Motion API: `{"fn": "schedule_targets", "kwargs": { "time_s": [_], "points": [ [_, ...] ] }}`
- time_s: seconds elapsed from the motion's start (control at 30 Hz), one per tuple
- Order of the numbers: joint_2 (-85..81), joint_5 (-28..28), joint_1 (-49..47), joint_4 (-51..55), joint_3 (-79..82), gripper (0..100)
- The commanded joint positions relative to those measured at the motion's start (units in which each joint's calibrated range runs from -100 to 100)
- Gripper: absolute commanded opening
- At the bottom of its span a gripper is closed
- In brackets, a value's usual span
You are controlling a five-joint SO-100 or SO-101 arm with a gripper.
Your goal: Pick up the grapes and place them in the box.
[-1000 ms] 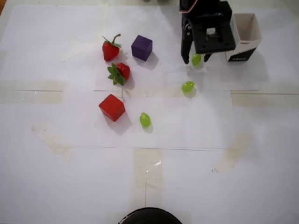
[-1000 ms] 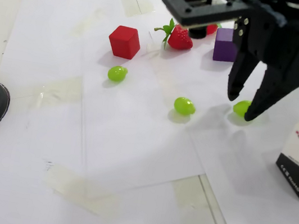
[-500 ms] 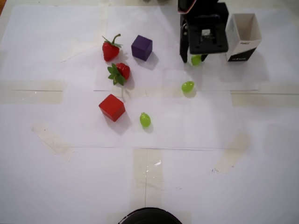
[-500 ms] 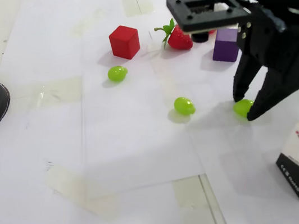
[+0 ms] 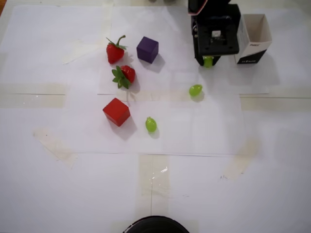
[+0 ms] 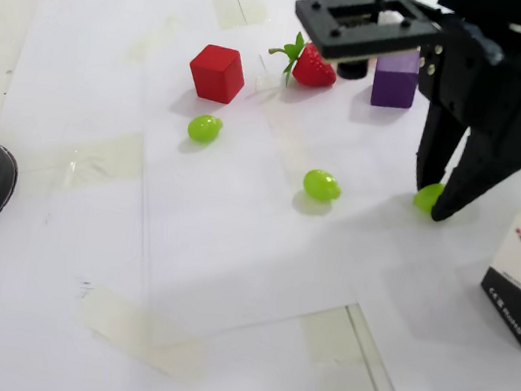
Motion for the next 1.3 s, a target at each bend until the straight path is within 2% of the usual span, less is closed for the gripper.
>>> {"fn": "schedule_targets", "kwargs": {
  "time_s": [0.0, 0.33, 0.43, 0.57, 0.9, 1.27],
  "points": [
    [-1.78, 1.56, -0.51, 3.54, -1.89, 4],
    [-9.18, 8.55, 0.96, 21.02, -19.53, 4],
    [-10.81, 9.47, -0.95, 28.13, -29.44, 4],
    [-11.76, 9.38, -4.56, 32.54, -35.26, 4],
    [-10.72, 6.06, -14.92, 28.29, -34.71, 3],
    [-10.98, 5.37, -16.47, 16.53, -19.53, 3]
  ]
}}
